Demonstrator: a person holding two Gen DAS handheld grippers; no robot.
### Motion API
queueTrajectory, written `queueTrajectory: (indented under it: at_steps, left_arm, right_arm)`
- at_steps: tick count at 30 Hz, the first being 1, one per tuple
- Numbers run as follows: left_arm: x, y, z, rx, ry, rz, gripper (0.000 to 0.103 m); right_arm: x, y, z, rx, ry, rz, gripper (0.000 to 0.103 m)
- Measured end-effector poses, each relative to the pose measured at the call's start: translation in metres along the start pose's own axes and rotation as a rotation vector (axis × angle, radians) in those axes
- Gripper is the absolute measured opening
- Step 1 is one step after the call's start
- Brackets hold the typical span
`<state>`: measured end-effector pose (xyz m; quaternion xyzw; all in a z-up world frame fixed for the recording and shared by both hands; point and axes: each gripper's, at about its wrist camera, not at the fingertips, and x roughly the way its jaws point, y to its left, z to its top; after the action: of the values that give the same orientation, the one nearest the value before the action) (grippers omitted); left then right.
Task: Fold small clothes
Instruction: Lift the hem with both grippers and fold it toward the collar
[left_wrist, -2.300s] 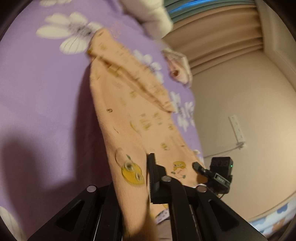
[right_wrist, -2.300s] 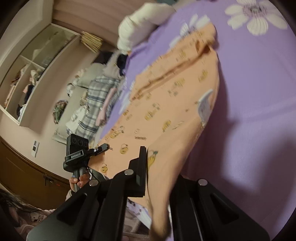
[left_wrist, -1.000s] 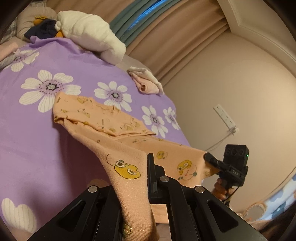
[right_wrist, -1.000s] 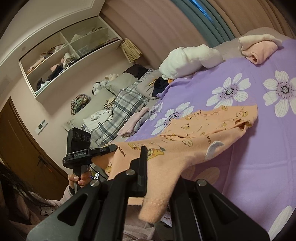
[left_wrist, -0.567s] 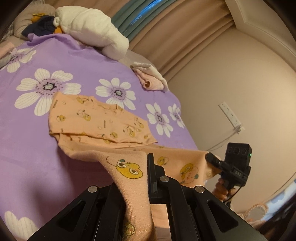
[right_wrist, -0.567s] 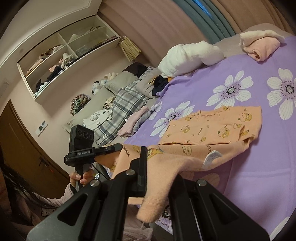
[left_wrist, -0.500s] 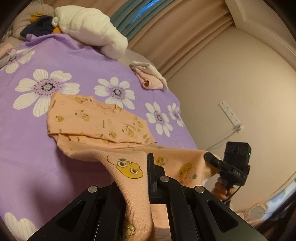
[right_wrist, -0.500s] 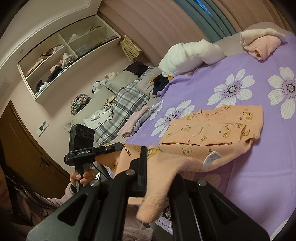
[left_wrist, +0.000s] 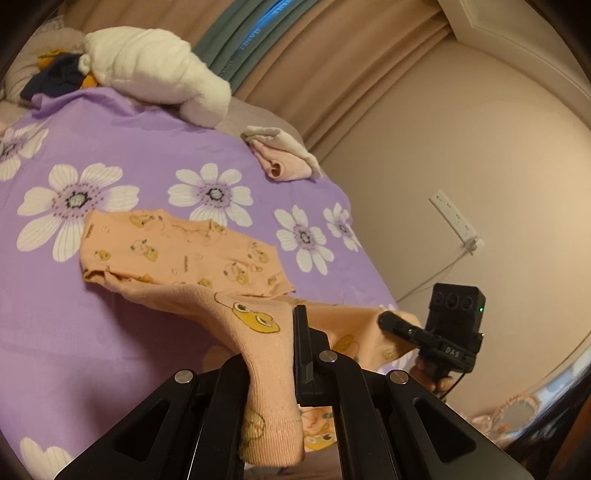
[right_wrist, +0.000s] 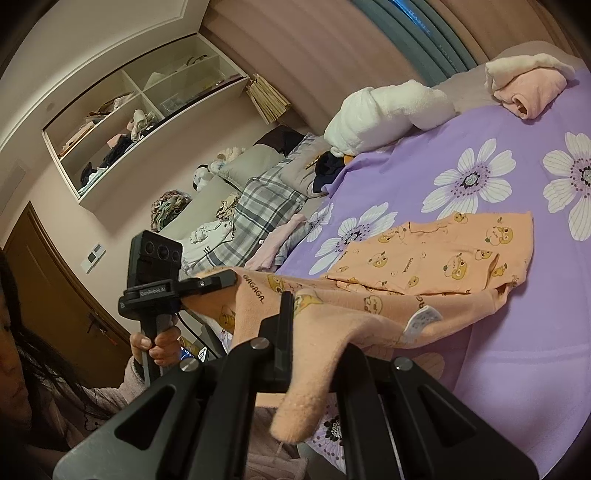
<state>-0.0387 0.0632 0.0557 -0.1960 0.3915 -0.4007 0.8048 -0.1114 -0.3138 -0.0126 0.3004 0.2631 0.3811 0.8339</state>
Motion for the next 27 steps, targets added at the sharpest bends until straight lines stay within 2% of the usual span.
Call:
queueTrajectory:
  at_steps: [14,27]
  left_arm:
    - [0.017,-0.015,0.017,-0.014,0.034,-0.021,0.0]
    - [0.029,0.014,0.042,-0.069,0.009,0.029,0.0]
  right_arm:
    - [-0.011,-0.005,0.009,0.018,-0.038,-0.006,0.003]
    - [-0.003,-0.024,0.037,0.066,-0.04,-0.053,0.004]
